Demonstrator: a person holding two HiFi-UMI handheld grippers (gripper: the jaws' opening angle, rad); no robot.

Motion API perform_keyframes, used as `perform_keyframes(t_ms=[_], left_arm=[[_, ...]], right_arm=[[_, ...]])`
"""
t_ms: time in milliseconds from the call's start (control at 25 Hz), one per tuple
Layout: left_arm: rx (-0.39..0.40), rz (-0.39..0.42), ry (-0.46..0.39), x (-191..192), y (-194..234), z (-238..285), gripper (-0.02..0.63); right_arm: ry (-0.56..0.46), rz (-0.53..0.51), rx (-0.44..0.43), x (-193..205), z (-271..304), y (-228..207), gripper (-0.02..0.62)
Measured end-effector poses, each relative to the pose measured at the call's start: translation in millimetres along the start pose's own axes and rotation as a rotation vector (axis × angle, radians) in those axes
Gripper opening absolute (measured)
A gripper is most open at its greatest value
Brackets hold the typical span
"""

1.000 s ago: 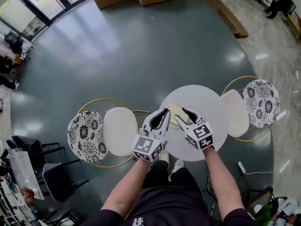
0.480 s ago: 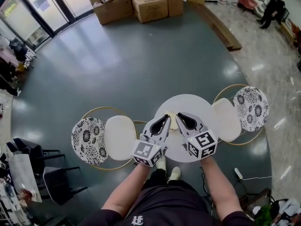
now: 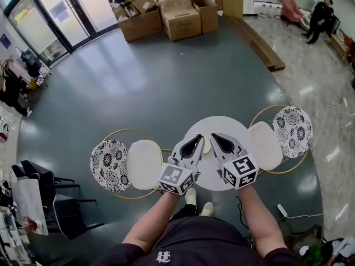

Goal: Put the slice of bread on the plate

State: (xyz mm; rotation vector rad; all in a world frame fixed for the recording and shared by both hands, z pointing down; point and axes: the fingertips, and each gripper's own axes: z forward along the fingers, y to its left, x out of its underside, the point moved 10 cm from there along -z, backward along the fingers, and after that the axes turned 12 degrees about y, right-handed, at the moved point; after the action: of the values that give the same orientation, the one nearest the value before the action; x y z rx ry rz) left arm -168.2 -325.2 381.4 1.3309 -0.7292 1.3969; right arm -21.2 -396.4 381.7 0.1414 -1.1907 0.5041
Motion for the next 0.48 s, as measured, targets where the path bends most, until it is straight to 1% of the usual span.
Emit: perform_keyframes(t_ms=[240,480], left_arm=[[-0.005,0.023,-0.03,-7.1,-22.3,-16.3,0.035],[-0.001,0.044,-0.038,-5.1,-41.6,-26.4,0.035]], right_arm=[[-0.042,-0.024,0.013,-8.5,-29.7,9.6,0.006],[-0.06,-0.038,0.012,-3.8,-47.9,20.5,0.005]])
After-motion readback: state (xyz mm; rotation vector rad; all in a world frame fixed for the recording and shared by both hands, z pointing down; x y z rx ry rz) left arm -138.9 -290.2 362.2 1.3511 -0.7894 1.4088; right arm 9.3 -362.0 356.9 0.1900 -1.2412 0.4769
